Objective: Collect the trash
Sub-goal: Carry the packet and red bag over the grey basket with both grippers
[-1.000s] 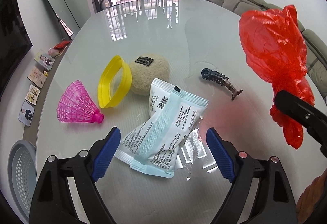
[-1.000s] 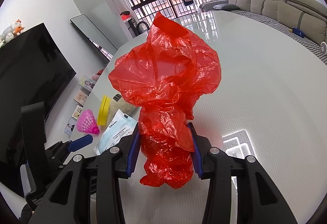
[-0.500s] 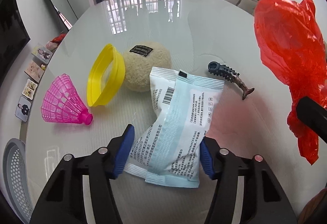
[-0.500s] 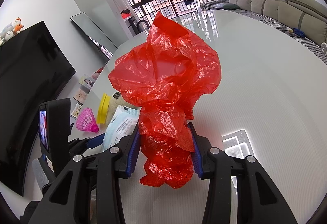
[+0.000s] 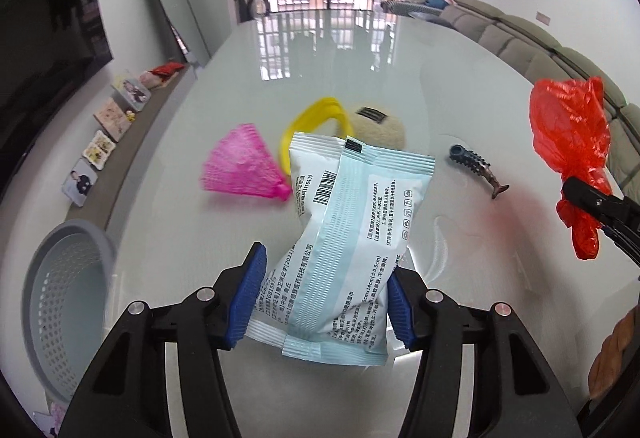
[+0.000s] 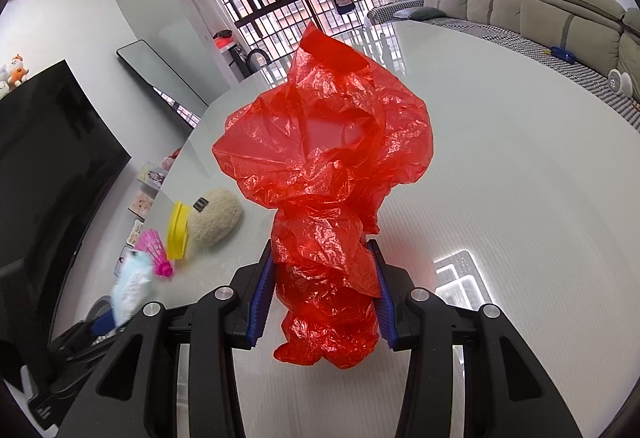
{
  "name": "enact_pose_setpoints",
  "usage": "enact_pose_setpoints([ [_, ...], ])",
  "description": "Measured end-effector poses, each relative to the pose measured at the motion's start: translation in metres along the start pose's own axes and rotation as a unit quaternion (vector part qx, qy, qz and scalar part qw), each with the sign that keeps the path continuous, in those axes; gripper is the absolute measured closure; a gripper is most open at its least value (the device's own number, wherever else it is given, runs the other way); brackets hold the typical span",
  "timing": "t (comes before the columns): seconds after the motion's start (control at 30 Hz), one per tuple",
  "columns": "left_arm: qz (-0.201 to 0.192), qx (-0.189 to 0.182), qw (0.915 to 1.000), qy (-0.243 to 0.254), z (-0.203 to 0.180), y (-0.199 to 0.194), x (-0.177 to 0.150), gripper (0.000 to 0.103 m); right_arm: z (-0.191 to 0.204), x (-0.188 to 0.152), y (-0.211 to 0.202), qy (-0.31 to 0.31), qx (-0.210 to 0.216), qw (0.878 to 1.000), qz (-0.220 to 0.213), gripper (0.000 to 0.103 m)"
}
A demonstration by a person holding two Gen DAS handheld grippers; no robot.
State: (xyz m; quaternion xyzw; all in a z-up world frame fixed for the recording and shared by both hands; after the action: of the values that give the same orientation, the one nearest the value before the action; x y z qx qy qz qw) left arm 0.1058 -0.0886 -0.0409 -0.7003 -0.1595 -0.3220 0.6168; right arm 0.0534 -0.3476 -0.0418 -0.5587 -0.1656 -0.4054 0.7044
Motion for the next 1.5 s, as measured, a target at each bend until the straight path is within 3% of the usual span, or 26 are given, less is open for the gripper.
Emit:
enact_pose_setpoints([
  [0.3, -0.021, 0.042, 0.9978, -0.046, 0.059, -0.03, -0.016, 0.048, 0.034, -0.021, -0.005, -0.033, 0.024, 0.999, 0.027, 0.061],
  [0.7, -0.035, 0.086, 0.9899, -0.108, 0.141, -0.05, -0.037, 0.048, 0.135, -0.044, 0.004, -0.13, 0.085, 0.986, 0.062, 0.061],
  [1.13, -0.018, 0.151, 0.9696, -0.192, 0.258, -0.051, -0.064, 0.048, 0.292, -0.063, 0.058, -0.242, 0.178, 0.946, 0.125, 0.061],
  [1.5, -0.006, 0.182, 0.9547, -0.235, 0.33, -0.052, -0.084, 0.048, 0.402, -0.083, 0.1, -0.285, 0.25, 0.909, 0.172, 0.061],
])
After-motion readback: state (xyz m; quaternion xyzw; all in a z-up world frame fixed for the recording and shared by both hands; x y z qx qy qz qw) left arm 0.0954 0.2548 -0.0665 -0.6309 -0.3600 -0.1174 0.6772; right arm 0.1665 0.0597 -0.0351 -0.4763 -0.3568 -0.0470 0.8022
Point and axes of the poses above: each gripper's, at about its wrist camera, not at the fingertips, and y roughly the way its jaws point, z to its left, x to its top, the point moved 2 cm from there along y, roughly the way its jaws point, and after that the axes turned 4 degrees about -y, right-handed, at the moved point
